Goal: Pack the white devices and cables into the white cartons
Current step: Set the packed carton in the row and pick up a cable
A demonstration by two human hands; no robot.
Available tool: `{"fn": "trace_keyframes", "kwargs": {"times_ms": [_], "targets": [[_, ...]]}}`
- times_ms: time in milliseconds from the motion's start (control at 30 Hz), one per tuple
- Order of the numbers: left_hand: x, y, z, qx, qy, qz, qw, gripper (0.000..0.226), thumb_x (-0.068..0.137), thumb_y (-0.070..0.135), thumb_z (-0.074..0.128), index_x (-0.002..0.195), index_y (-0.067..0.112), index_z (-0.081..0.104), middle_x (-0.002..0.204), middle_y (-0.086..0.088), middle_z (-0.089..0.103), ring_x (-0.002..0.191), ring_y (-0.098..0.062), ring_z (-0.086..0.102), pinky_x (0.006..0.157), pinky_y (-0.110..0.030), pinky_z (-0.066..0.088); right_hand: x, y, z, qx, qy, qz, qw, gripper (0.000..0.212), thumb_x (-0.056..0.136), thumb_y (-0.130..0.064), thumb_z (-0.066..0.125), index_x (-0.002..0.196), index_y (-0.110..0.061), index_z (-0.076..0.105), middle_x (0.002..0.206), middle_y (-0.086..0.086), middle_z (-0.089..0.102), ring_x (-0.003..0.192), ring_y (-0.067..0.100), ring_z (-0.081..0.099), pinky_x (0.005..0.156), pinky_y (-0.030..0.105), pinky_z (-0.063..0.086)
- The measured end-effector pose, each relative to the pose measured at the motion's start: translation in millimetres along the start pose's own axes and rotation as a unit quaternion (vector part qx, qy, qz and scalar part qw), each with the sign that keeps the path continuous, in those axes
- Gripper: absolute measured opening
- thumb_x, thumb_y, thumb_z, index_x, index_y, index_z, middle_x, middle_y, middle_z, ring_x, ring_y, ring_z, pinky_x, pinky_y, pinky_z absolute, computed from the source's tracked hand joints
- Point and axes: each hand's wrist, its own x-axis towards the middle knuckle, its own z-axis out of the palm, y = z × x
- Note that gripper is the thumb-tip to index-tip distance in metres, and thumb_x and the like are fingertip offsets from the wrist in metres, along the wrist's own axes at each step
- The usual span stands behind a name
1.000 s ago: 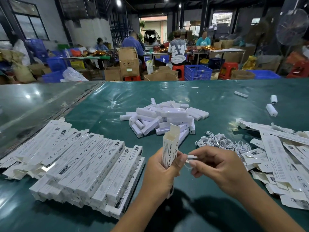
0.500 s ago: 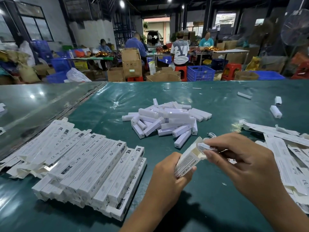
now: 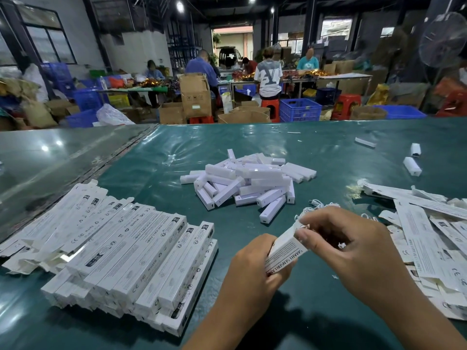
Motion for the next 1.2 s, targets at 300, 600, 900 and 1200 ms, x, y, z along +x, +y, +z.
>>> {"fn": "trace_keyframes", "kwargs": {"times_ms": [300, 600, 900, 1200], "targets": [[1, -3, -1, -0.054, 0.032, -0.022, 0.998, 0.023, 0.089, 0.041, 0.074, 0.095, 0.02, 0.064, 0.078, 0.012, 0.06, 0.067, -0.006, 0.052, 0.06, -0.022, 0.042, -3, -1, 11, 0.03, -0.011, 0.024, 0.999, 0.028, 0.093, -0.052, 0.056, 0.085, -0.033, 0.075, 0.087, -0.011, 0.068, 0.082, 0.014, 0.063, 0.069, 0.025, 0.045], [0, -3, -3, -0.079, 0.039, -0.026, 0.996, 0.035, 0.084, 0.057, 0.066, 0.094, 0.024, 0.065, 0.075, 0.016, 0.06, 0.064, -0.003, 0.052, 0.057, -0.014, 0.036, -5, -5, 17, -0.062, -0.043, -0.036, 0.997, 0.046, 0.096, -0.063, 0.043, 0.079, -0.031, 0.071, 0.101, -0.019, 0.049, 0.097, 0.009, 0.051, 0.084, 0.013, 0.036], [0, -7, -1, -0.101, 0.046, -0.036, 0.993, 0.028, 0.088, 0.051, 0.07, 0.097, 0.025, 0.063, 0.073, 0.024, 0.056, 0.063, -0.001, 0.048, 0.058, -0.013, 0.035, -4, -3, 13, -0.019, 0.04, -0.067, 0.997, 0.027, 0.096, -0.041, 0.053, 0.105, -0.026, 0.074, 0.105, -0.011, 0.062, 0.099, 0.006, 0.061, 0.086, 0.012, 0.042], [-4, 1, -4, -0.179, 0.074, 0.066, 0.979, 0.049, 0.097, 0.04, 0.065, 0.141, 0.034, 0.046, 0.122, 0.007, 0.059, 0.102, -0.018, 0.064, 0.082, -0.034, 0.056, -7, -4, 20, -0.019, 0.021, -0.12, 0.992, 0.033, 0.101, -0.042, 0.051, 0.104, -0.019, 0.075, 0.107, -0.005, 0.064, 0.101, 0.011, 0.062, 0.088, 0.017, 0.046]]}}
